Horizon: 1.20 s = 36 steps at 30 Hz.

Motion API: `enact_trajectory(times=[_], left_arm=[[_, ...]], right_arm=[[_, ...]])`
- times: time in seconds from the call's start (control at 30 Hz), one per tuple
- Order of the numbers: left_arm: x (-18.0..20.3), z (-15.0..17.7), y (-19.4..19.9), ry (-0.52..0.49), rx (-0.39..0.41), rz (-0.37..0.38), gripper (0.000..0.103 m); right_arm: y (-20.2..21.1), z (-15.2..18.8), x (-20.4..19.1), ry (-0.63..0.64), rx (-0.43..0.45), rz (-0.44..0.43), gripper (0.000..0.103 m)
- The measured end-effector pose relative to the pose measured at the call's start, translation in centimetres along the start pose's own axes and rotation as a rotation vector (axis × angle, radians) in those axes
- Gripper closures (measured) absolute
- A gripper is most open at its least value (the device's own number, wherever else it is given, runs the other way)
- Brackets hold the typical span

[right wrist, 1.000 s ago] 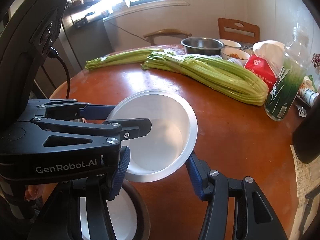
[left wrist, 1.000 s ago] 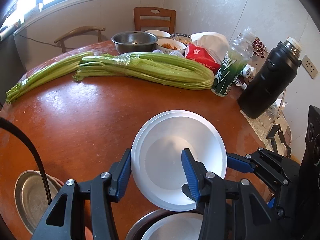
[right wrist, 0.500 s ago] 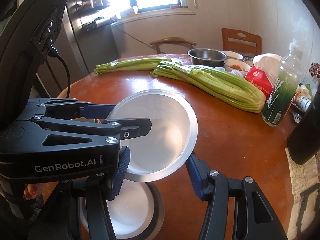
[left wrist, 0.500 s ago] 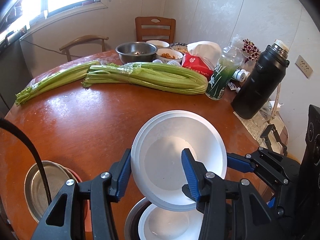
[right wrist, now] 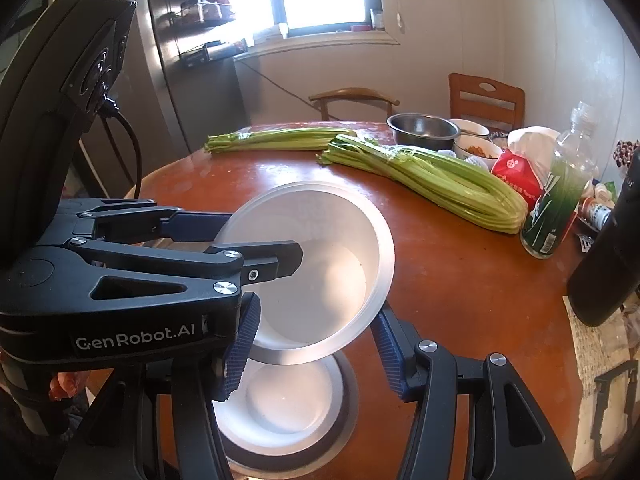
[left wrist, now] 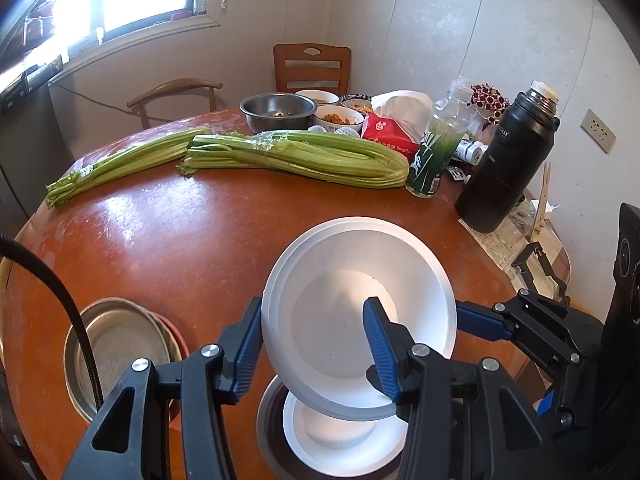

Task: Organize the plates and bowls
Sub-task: 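Lift the second white bowl with the right gripper over the steel bowl, then lower the second white bowl into the first and open the right gripper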

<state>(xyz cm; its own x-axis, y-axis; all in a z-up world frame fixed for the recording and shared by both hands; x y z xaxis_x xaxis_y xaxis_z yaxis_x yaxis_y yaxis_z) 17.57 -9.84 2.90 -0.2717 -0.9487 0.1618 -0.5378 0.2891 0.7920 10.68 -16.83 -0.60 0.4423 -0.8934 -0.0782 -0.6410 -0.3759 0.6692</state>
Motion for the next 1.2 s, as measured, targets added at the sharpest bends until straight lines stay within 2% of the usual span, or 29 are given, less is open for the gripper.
enact_trajectory(times=[0.53, 1.2], left_arm=[[0.0, 3.5, 1.4, 0.007, 0.007, -0.005, 0.054], [0.1, 7.1, 1.0, 0.027, -0.014, -0.022, 0.054]], right_arm=[[1.8, 2.4, -2.3, 0.019, 0.011, -0.003, 0.044], [1.7, 5.6, -3.2, 0.023, -0.018, -0.026, 0.044]])
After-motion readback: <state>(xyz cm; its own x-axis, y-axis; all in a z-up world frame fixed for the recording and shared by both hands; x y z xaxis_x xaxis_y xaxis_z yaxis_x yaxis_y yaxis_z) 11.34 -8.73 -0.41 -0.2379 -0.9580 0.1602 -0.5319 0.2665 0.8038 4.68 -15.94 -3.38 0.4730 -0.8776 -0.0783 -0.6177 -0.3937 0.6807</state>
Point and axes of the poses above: each gripper's, at about its wrist camera, not at the fingertips, and y roughly against the way its jaws point, x to its right, z to its underside, the point moved 7 cm from there along -y, roughly the way its jaws point, and after that the axes turned 4 degrees about y, right-handed, at the moved point
